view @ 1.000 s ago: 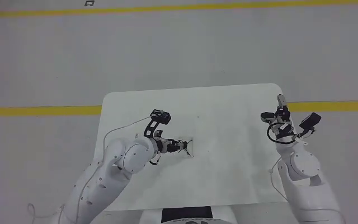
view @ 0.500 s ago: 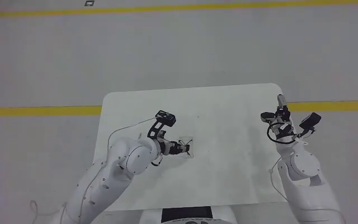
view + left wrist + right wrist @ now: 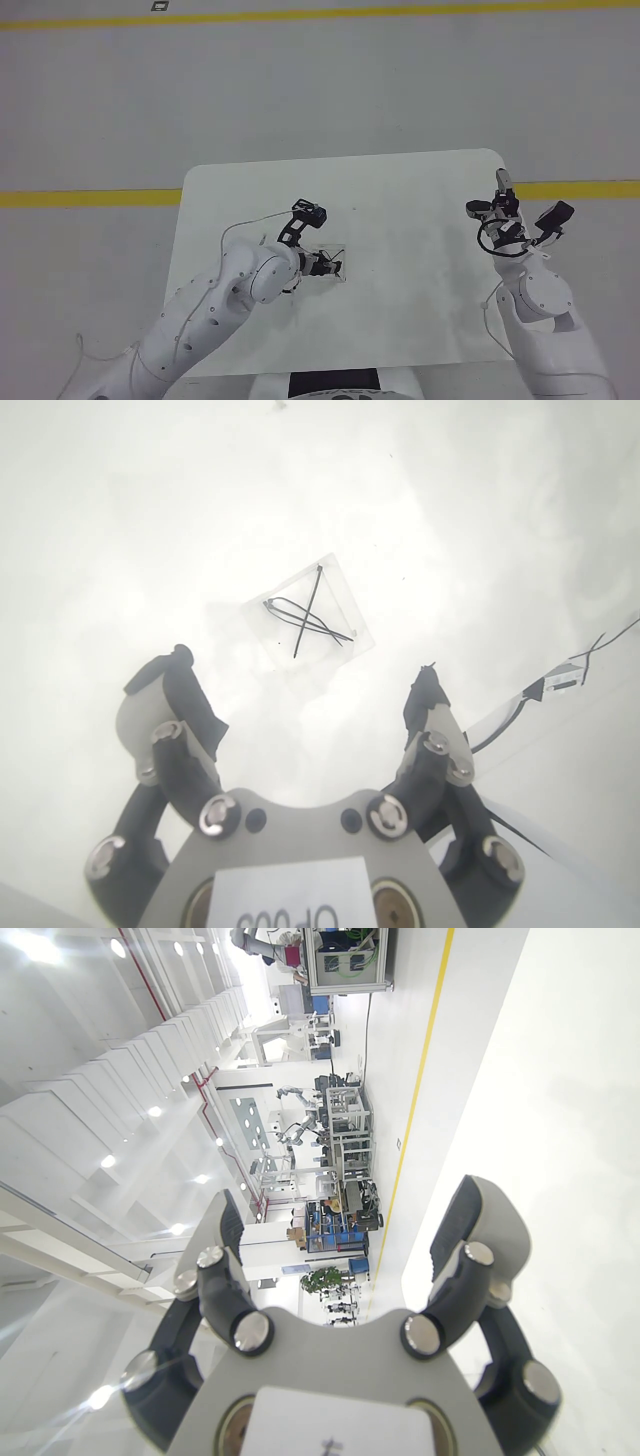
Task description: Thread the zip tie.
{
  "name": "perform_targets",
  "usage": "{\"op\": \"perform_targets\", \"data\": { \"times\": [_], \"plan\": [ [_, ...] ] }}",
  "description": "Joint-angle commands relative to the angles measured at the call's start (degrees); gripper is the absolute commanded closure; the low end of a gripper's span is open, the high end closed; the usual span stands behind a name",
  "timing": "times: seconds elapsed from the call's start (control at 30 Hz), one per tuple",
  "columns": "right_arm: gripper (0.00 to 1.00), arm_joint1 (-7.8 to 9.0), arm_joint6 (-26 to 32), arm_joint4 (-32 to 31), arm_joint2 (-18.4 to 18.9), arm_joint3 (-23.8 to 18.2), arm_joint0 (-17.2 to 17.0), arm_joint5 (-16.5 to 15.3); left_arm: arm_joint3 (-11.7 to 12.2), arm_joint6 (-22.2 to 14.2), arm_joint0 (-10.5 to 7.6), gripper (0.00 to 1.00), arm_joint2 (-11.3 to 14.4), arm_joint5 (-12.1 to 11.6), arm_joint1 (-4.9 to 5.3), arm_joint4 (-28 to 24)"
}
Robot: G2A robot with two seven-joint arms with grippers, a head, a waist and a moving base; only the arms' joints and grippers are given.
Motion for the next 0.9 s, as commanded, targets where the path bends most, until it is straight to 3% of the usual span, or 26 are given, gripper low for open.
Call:
{"op": "perform_targets", "data": {
  "times": [0.0, 0.07, 0.17, 0.3, 0.47, 0.63, 0.87],
  "plan": [
    [0.0, 0.0, 0.0, 0.0, 0.0, 0.0, 0.0, 0.0, 0.2, 0.3, 0.05, 0.0, 0.0, 0.1, 0.01, 0.3],
    [0.0, 0.0, 0.0, 0.0, 0.0, 0.0, 0.0, 0.0, 0.3, 1.5, 0.39, 0.0, 0.4, 0.6, -0.07, 0.7],
    [0.0, 0.0, 0.0, 0.0, 0.0, 0.0, 0.0, 0.0, -0.6, 1.4, 0.3, 0.0, 1.4, 4.1, -0.47, 0.8],
    [0.0, 0.0, 0.0, 0.0, 0.0, 0.0, 0.0, 0.0, 1.9, 1.1, 0.76, 0.0, -0.6, 4.1, -2.09, -2.0],
    [0.0, 0.0, 0.0, 0.0, 0.0, 0.0, 0.0, 0.0, 3.8, -0.9, 2.96, 0.0, -2.0, 4.1, -5.5, 2.5],
    [0.0, 0.0, 0.0, 0.0, 0.0, 0.0, 0.0, 0.0, 2.7, -3.1, 5.98, 0.0, -5.0, 4.1, -8.97, 7.6],
    [0.0, 0.0, 0.0, 0.0, 0.0, 0.0, 0.0, 0.0, 2.7, -3.1, 5.98, 0.0, -5.0, 4.1, -8.97, 7.6]
  ]
}}
